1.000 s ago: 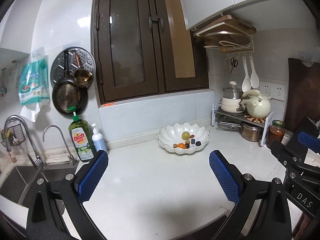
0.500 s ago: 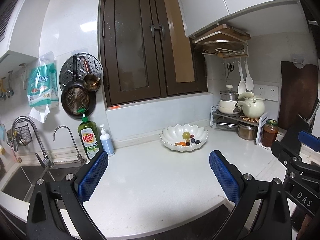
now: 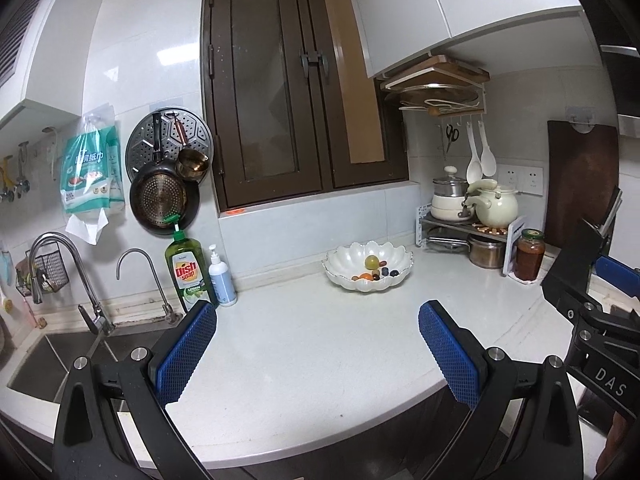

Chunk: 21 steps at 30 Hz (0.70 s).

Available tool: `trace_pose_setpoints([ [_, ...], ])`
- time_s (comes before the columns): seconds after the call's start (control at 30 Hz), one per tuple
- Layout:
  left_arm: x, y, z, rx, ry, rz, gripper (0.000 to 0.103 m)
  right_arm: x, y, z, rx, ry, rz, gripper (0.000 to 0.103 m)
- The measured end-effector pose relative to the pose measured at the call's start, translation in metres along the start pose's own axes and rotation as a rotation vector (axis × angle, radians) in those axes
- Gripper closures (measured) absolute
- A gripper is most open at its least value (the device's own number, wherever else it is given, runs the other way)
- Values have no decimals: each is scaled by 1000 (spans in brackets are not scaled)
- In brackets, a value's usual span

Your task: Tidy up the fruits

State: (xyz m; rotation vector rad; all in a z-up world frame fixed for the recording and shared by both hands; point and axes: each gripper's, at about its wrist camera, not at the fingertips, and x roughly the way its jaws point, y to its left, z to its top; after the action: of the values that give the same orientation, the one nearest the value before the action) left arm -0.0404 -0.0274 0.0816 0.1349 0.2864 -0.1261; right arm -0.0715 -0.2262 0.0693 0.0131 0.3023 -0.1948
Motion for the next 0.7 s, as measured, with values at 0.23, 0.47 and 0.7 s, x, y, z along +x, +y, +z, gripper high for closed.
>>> trace_pose_setpoints([
  [0.23,-17,7,-5,0,-2,-11,0,-19,6,-4,-3,-5,-16,27],
  [0.47,-28,10,-6,3,-13,-27,0,-30,8,-7,-1,-10,-24,27],
  [0.7,-35,11,-6,3,-23,-28,0,-38,7,-7,-3,-15,-34,27],
])
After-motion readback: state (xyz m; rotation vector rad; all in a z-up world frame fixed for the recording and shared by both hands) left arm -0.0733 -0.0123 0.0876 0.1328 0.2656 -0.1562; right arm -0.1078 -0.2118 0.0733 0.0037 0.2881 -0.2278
